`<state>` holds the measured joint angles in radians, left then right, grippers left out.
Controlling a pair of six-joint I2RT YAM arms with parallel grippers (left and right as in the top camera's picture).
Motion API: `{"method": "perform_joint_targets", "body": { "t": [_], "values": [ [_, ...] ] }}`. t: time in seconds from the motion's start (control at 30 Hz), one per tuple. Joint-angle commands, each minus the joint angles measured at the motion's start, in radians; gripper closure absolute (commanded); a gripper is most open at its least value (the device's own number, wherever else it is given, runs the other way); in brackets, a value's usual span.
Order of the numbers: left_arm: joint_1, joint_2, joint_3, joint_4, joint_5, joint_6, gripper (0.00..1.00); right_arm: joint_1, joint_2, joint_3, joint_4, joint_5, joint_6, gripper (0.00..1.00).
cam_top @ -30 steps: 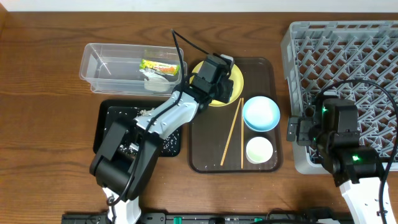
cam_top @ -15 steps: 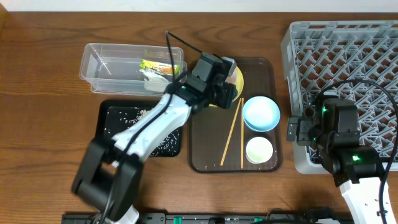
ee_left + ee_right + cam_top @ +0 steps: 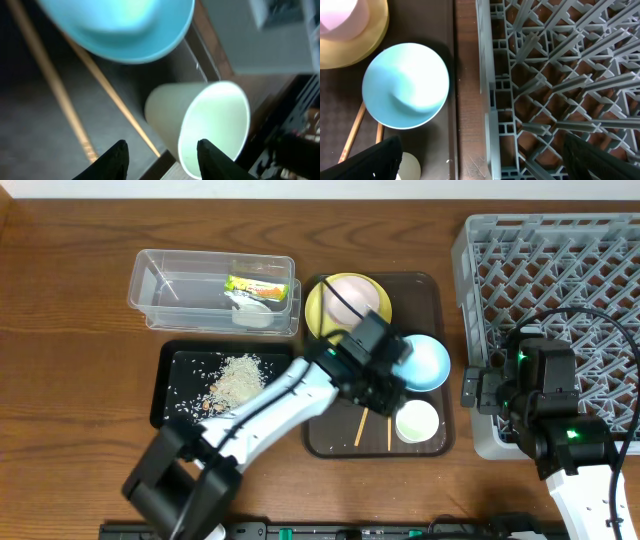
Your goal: Sort waste into correct bins and load items into the dishwasher rack
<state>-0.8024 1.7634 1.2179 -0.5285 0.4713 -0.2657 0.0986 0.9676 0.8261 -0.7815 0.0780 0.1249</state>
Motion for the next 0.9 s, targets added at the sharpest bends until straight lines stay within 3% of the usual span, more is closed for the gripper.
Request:
{"method": "perform_joint_targets", "body": {
  "t": [0.0, 0.1, 0.2, 0.27, 0.47, 0.6, 0.87],
  "values": [
    [-0.032, 0.037, -0.012, -0.002, -0.060, -0.005, 0.53, 0.006, -0.002, 0.020, 0.000, -0.004, -0.006, 0.01],
    [-0.050, 0.061, -0.012, 0.002, -0.084, -0.005, 0.54, 0.006, -0.002, 0.020, -0.001, -0.004, -0.006, 0.01],
    [-0.051, 0.069, -0.012, 0.002, -0.100, -0.005, 0.81, 0.006, -0.002, 0.020, 0.000, -0.004, -0.006, 0.01],
    [-0.050, 0.067, -0.011, 0.002, -0.129, -0.005, 0.94, 0.006, -0.002, 0.020, 0.000, -0.004, -0.006, 0.01],
    [-0.001, 0.037, -0.003, -0.044, -0.140, -0.005, 0.94, 0.006, -0.002, 0.020, 0.000, -0.003, -0.006, 0.01],
    [0.078, -0.050, 0.015, -0.088, -0.027, 0.026, 0.94, 0.005, 0.000, 0.020, 0.045, -0.003, -0.006, 0.01],
    [0.344, -0.177, 0.015, 0.101, 0.177, -0.048, 0.94, 0.005, 0.030, 0.020, 0.182, -0.143, -0.010, 0.01]
  ]
}}
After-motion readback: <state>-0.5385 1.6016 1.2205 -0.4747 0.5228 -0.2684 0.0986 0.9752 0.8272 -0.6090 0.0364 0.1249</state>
